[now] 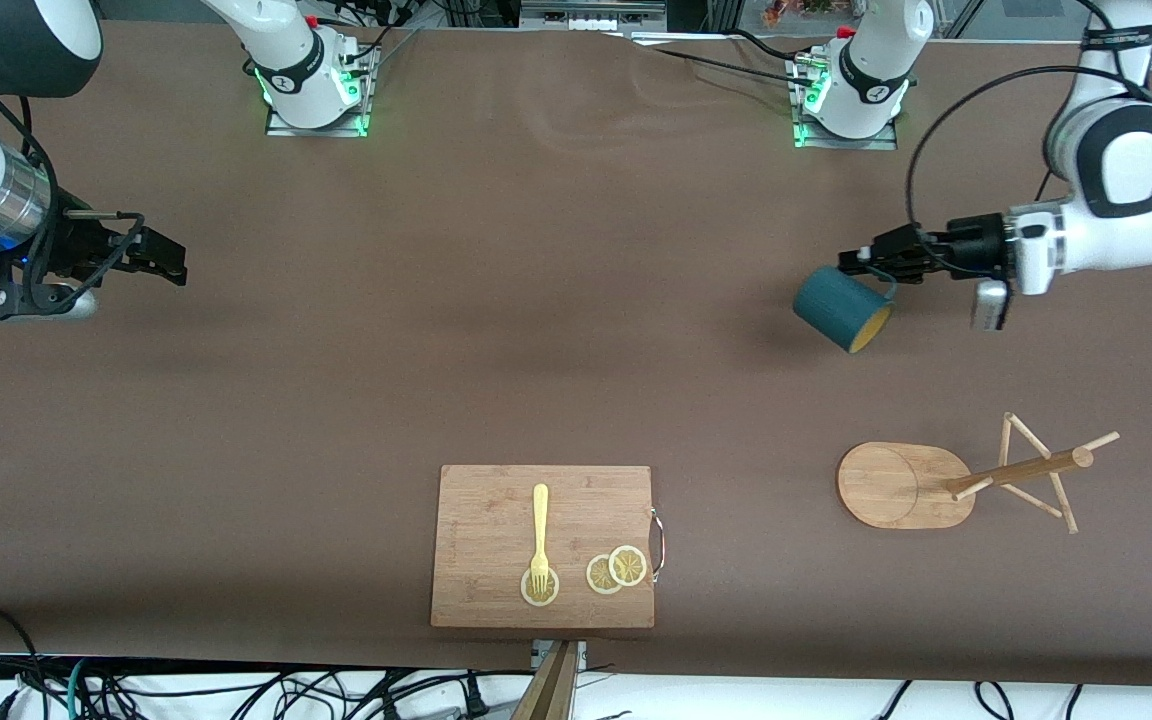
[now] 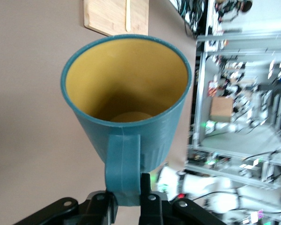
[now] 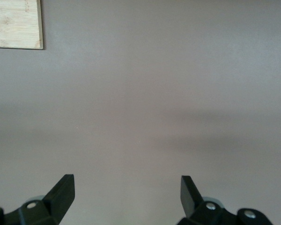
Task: Pass cup and hang on rack
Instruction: 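Lift the mug by its handle toward the wooden rack with the left gripper, then hang the mug on a rack peg and open the left gripper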
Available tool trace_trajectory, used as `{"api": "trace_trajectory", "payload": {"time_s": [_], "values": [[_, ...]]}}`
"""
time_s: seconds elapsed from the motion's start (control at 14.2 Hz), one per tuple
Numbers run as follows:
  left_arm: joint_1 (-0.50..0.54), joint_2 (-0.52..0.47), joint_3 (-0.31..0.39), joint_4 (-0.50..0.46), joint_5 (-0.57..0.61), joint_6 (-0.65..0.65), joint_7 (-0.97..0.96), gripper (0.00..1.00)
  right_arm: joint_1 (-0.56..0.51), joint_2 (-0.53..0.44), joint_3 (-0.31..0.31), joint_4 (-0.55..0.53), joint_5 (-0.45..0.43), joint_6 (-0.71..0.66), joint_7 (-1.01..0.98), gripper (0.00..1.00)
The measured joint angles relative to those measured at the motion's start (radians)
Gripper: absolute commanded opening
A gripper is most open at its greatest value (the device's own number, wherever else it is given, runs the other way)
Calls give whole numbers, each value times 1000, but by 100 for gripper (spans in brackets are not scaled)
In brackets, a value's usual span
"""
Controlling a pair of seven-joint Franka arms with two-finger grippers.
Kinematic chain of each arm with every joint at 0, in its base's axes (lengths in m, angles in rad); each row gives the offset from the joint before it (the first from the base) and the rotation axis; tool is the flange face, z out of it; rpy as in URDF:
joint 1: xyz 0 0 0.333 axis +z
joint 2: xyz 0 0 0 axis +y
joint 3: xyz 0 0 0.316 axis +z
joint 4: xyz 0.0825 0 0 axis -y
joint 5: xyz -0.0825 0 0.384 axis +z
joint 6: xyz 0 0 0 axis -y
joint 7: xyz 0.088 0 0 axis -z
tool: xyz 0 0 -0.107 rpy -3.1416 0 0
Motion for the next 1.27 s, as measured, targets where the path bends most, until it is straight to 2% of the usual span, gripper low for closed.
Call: {"api": "trace_trajectory", "payload": {"time_s": [0.28,0.56,0.85,1.27], "values": [[115,91,19,41,-108,-128,-74,0,0,0,0,0,0,0,0,100],[206,232,22,155,-198,-220,-82,0,0,0,0,0,0,0,0,100],[225,349,21,261,-305,-246,-88,0,0,0,0,0,0,0,0,100],[247,471,20,324,-379,-277,-89,0,0,0,0,0,0,0,0,100]]}}
